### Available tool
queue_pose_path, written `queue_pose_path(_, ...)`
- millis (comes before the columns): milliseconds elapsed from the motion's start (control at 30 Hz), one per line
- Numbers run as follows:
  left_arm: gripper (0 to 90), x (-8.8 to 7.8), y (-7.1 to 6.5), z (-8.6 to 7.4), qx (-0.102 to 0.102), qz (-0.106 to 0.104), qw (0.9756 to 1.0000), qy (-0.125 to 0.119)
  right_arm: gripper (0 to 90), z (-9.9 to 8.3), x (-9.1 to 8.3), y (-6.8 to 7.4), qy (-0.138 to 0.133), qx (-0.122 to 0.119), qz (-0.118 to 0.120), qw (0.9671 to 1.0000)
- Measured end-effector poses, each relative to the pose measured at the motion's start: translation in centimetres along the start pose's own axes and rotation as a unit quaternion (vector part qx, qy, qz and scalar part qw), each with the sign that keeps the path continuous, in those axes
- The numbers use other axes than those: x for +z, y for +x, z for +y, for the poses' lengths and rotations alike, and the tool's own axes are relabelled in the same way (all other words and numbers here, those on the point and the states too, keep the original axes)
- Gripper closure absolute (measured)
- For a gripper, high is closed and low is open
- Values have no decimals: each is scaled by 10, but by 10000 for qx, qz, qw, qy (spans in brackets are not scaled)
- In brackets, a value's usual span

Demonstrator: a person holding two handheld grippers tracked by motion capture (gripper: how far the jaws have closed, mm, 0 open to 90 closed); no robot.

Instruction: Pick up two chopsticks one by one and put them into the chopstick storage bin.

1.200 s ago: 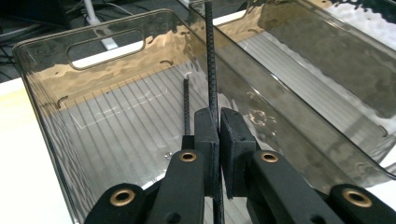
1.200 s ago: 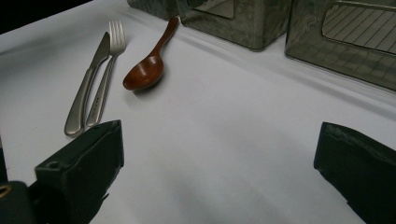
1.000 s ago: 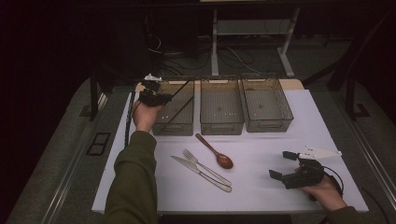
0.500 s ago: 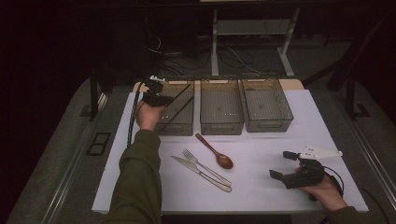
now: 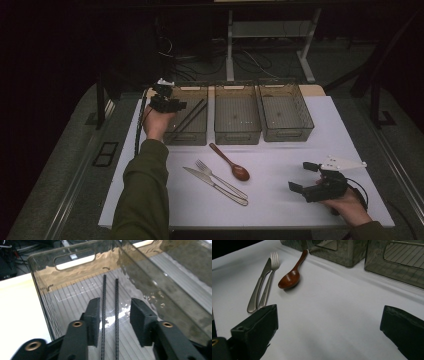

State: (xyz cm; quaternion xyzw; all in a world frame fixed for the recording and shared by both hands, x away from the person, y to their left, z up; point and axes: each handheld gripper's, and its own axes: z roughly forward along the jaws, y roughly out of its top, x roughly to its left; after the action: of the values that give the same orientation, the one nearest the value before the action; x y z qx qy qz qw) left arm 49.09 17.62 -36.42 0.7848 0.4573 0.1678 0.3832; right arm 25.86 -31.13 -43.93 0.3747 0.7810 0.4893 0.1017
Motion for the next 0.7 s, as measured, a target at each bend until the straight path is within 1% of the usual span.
queue_pose_path(67,536,-4,-2,1,0,-98,9999,-40,11,0,0,0,2,-3,-1,10000)
queue_pose_path(133,507,-7,-4,1,80,-147,9999,-38,11,0,0,0,2,-3,-5,10000)
queue_pose_path(233,466,-13,-9,0,145,-275,9995,-69,11,0,0,0,0,4,-16,10000)
queue_pose_path(367,430,-19,-16,-5,221,-435,9987,-151,11,0,-1,0,14,-5,-16,10000)
queue_pose_path(433,413,-22,-19,-8,203,-549,9981,-168,11,0,-1,0,15,-3,-21,10000)
queue_pose_path(467,402,-23,-21,-10,264,-611,9977,-160,11,0,-1,0,18,-8,-22,10000)
queue_pose_path(500,392,-24,-22,-12,282,-647,9974,-139,11,0,-1,0,16,-6,-22,10000)
queue_pose_path(533,379,-26,-25,-14,233,-680,9973,-167,11,0,-1,0,11,-2,-22,10000)
queue_pose_path(567,366,-27,-26,-15,325,-715,9968,-162,11,0,-1,0,15,-5,-24,10000)
queue_pose_path(600,359,-29,-28,-17,357,-751,9964,-164,11,0,-1,0,18,-2,-30,10000)
queue_pose_path(633,350,-31,-31,-18,329,-778,9963,-183,11,0,-1,0,17,-5,-30,10000)
queue_pose_path(667,338,-33,-32,-20,415,-796,9958,-169,11,0,-1,0,14,-6,-30,10000)
queue_pose_path(700,332,-35,-34,-21,413,-820,9956,-192,11,0,-1,0,13,-4,-29,10000)
